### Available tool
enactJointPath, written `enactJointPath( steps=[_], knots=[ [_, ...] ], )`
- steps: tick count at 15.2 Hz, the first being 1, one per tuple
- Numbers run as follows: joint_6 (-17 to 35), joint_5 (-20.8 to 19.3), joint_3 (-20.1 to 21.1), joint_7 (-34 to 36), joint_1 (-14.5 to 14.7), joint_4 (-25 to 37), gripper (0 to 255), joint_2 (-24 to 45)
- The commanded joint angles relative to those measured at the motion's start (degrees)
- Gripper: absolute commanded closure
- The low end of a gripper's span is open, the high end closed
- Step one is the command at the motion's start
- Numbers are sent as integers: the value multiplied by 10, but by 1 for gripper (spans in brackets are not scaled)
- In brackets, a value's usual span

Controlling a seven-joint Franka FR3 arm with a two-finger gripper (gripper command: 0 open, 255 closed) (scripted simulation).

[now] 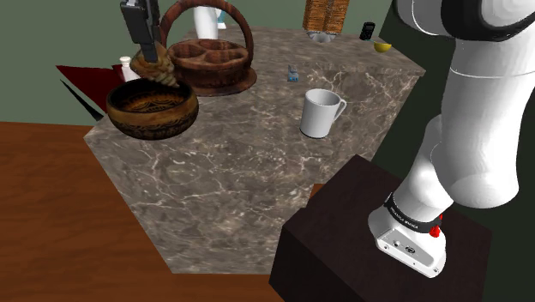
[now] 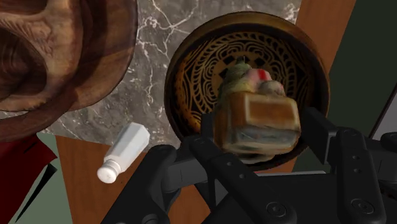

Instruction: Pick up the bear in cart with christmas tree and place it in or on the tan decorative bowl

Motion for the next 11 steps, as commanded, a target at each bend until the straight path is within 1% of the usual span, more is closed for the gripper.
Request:
enactJointPath(
  steps=[1,2,3,5,8,11],
  knots=[
    [-34,-20,-1,4,23,105,255,73],
    [-108,-47,-9,-3,65,291,255,184],
    [-83,-40,-11,1,57,244,255,162],
    [-48,-33,-8,7,46,182,255,136],
    [-8,-28,-5,13,34,116,255,112],
    [26,-24,-4,17,26,66,255,95]
  ],
)
